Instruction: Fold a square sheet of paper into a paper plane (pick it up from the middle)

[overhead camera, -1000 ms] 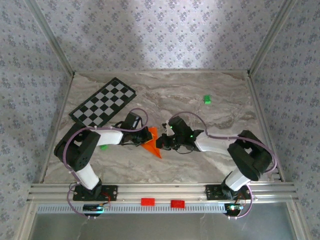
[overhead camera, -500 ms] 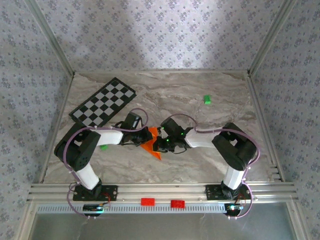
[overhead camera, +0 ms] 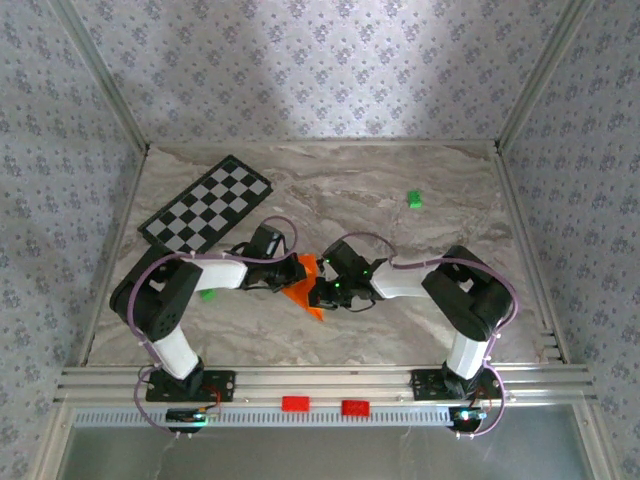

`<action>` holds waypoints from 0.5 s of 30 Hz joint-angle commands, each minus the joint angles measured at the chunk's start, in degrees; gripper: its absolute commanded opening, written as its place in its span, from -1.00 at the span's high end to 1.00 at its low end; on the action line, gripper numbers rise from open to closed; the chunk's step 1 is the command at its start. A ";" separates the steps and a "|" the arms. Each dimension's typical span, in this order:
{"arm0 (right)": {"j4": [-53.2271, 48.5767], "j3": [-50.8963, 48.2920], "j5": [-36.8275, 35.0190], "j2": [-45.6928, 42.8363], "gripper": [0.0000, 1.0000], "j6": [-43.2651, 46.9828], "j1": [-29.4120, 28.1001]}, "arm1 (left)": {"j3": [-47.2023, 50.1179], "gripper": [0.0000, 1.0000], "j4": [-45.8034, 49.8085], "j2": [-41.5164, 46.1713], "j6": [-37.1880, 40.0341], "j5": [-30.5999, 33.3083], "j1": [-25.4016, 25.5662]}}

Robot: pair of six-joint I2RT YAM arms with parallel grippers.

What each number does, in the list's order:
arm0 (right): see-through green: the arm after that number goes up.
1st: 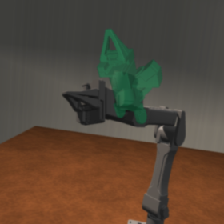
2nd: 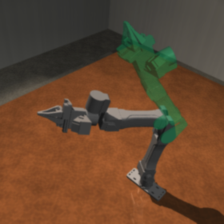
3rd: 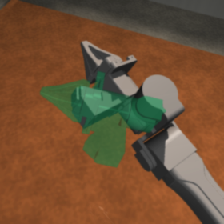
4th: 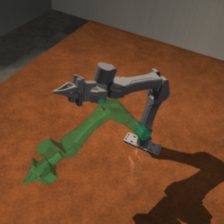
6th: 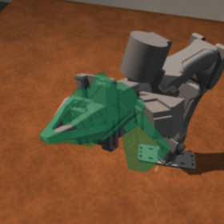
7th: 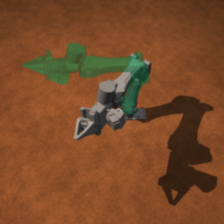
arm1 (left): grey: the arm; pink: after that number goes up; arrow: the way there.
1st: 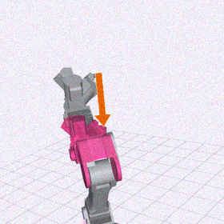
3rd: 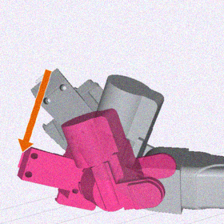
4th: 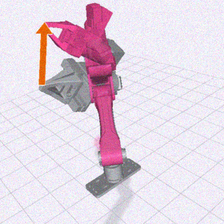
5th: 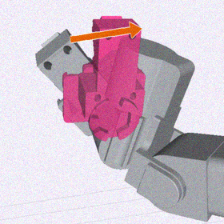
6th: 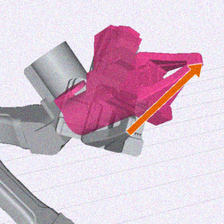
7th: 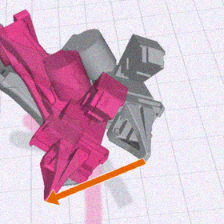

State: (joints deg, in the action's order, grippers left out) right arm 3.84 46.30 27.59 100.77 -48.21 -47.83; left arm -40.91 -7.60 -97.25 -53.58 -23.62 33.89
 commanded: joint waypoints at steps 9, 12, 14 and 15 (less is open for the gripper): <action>-1.63 -5.32 -1.92 -1.66 1.00 -1.30 -1.98 | 1.95 0.95 6.93 -3.12 0.67 4.43 0.31; -2.73 -6.59 -2.87 -3.17 1.00 -0.93 -2.02 | 2.23 0.96 7.50 -3.21 0.61 5.25 0.30; -2.83 -7.34 -2.73 -4.12 1.00 -0.55 -2.03 | 2.52 0.97 7.64 -3.36 0.50 5.60 0.30; -3.26 -7.60 -2.72 -4.66 1.00 -0.26 -2.05 | 2.63 0.97 7.61 -3.46 0.46 5.68 0.23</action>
State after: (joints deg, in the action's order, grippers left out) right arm 7.66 41.17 24.99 97.27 -48.60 -49.06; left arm -40.86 -7.55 -97.30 -53.60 -23.59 34.26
